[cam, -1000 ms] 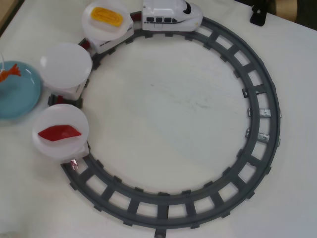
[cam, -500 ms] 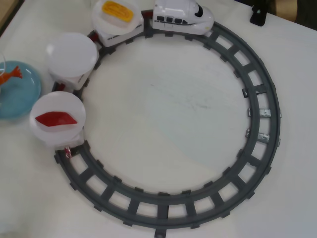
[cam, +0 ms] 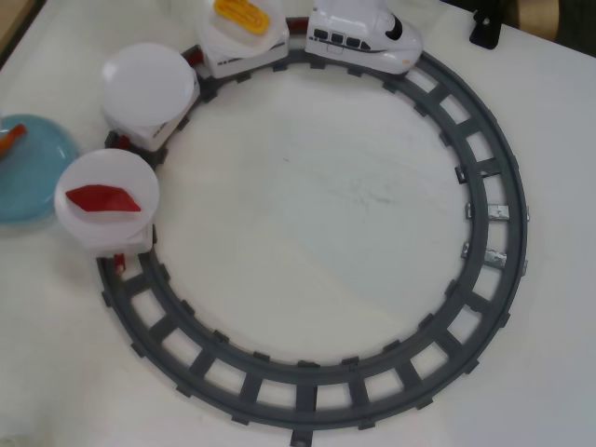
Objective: Pick up the sushi from the Shinkansen and put it on the blue dish
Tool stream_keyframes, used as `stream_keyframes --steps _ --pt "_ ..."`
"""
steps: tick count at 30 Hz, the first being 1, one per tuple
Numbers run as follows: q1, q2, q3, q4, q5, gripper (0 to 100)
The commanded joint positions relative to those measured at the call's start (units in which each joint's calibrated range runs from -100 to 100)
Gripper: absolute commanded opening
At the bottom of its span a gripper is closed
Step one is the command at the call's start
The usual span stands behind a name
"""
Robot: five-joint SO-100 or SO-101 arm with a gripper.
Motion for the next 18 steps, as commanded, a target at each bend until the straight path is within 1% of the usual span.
stream_keyframes --steps 1,12,18 --pt "0.0 -0.6 -0.1 -0.1 -0.2 18" --pt "0.6 -1.8 -0.7 0.3 -0.1 18" --pt "0.7 -9.0 -2.2 7.8 1.1 17"
